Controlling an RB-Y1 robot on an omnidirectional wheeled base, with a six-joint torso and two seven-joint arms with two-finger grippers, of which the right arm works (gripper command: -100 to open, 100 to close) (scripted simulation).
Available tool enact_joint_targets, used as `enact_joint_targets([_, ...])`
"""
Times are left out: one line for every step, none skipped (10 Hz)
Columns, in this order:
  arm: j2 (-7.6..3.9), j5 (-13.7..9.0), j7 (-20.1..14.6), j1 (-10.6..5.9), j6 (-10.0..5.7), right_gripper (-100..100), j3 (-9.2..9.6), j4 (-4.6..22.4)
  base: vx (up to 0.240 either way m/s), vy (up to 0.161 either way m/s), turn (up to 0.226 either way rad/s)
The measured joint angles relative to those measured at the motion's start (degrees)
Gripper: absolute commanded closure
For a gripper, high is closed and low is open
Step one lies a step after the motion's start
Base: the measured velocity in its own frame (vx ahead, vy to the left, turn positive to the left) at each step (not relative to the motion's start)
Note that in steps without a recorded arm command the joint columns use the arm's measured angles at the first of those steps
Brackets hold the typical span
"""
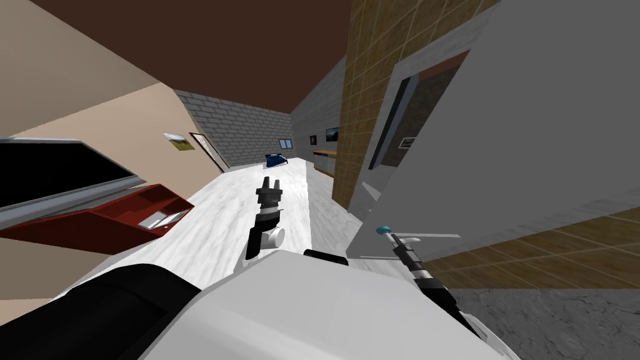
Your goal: Pull the door open
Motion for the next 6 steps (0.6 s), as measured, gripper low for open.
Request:
enact_joint_targets([-0.25,-0.09,-0.15,0.36,-0.23,100,-0.05,0.02,-0.189,-0.086,0.201])
enact_joint_targets([-0.29,-0.14,-0.22,0.22,-0.93,100,-0.06,0.73,-0.174,-0.079,0.151])
enact_joint_targets([-0.35,-0.16,-0.24,0.31,-1.64,100,-0.04,1.14,-0.182,-0.11,0.16])
enact_joint_targets([-0.38,-0.16,-0.27,0.51,-2.46,100,0.06,1.65,-0.19,-0.088,0.2])
enact_joint_targets([-0.56,-0.15,-0.44,0.52,-3.43,100,0.17,2.56,-0.213,-0.081,0.211])
enact_joint_targets([-0.87,-0.25,-0.58,1.17,-3.72,100,0.09,2.15,-0.247,-0.099,0.205])
